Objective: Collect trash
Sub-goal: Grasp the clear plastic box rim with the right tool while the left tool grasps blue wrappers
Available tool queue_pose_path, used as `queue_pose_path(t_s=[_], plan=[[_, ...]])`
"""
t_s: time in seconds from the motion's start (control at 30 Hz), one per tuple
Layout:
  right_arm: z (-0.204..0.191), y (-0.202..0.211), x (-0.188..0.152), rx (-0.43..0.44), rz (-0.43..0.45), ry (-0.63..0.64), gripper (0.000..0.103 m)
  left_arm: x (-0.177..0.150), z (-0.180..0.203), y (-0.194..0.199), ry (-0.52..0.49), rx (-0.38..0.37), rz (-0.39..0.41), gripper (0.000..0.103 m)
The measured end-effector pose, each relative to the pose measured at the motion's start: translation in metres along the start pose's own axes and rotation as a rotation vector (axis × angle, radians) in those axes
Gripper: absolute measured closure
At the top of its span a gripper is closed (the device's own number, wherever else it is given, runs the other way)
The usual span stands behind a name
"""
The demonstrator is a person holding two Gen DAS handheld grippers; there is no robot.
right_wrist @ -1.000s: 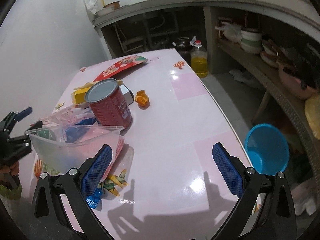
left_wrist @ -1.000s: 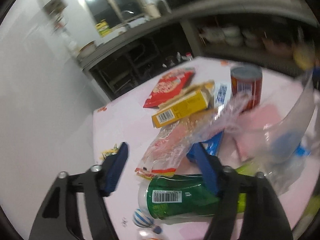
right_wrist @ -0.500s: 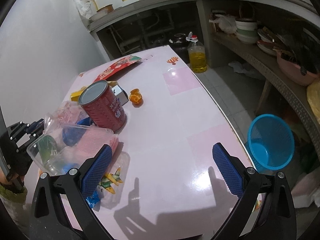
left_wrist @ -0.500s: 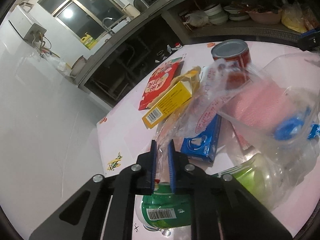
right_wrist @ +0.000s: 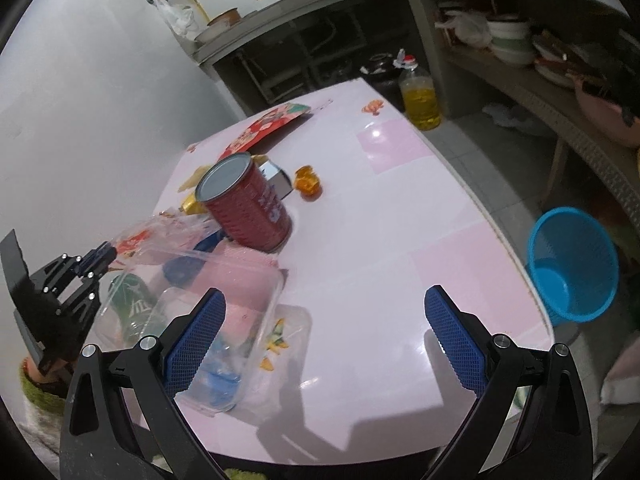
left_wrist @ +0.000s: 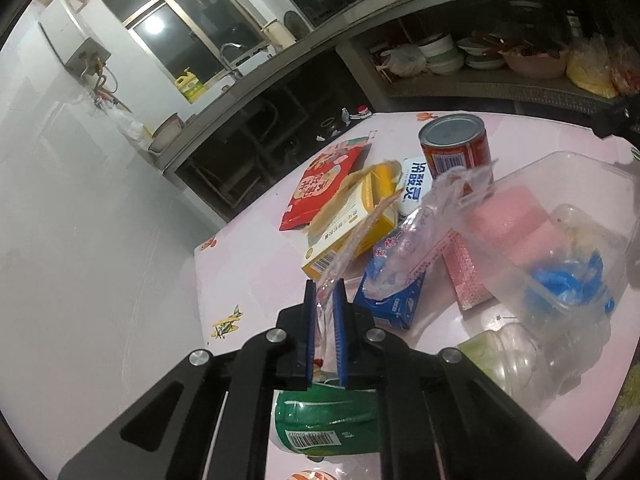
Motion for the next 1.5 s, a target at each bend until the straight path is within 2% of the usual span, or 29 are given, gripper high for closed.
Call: queue_pose_path(t_s=[0.23,0.4,0.47,0.6,0.67,0.77,1.0,1.33,1.43,1.5], plan=[[-0.004,-0.017,-0.010,0.161,-0.123,-0.143,0.020,-0.003,0.004,-0.004,0.023,0.015,-0.004,0.092],[-0.007,-0.041,-0.020,0.214,-0.234,-0.236,0.035,-0.004,0.003,-0.002,0.057,0.011,0.011,0.092],[-0.006,-0.048,-0.025,0.220,-0.271,-0.264,0.047,-0.005,0.003,-0.001,0.061,0.009,0.013,0.092],[-0.005,-0.056,-0.034,0.232,-0.322,-0.306,0.063,-0.009,0.000,0.000,0.075,0.006,0.007,0.090],[-0.004,-0.058,-0.037,0.240,-0.335,-0.324,0.078,-0.010,-0.002,0.001,0.096,0.005,0.004,0.086],[-0.002,-0.060,-0.038,0.242,-0.345,-0.348,0.090,-0.012,-0.007,0.003,0.134,-0.003,0.005,0.078],[0.010,-0.057,-0.036,0.245,-0.321,-0.400,0.097,-0.010,-0.009,0.020,0.159,0.002,0.042,0.052],[0.038,-0.036,-0.022,0.214,-0.229,-0.435,0.099,-0.001,-0.008,0.042,0.211,-0.019,0.075,0.045],[0.054,-0.024,-0.017,0.192,-0.192,-0.453,0.099,0.007,-0.002,0.054,0.249,-0.087,0.115,0.043],[0.067,-0.016,-0.013,0.167,-0.156,-0.462,0.099,0.014,0.004,0.058,0.272,-0.159,0.137,0.043]])
Point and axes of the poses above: each gripper's, at about its wrist camera, not at the fingertips, and y roughly against the way its jaws point, z to its right, x to its top, the point moved 1 cm from there along -y, roughly the way its jaws point, and after that the axes turned 14 degrees about z, right-handed, at the moved point
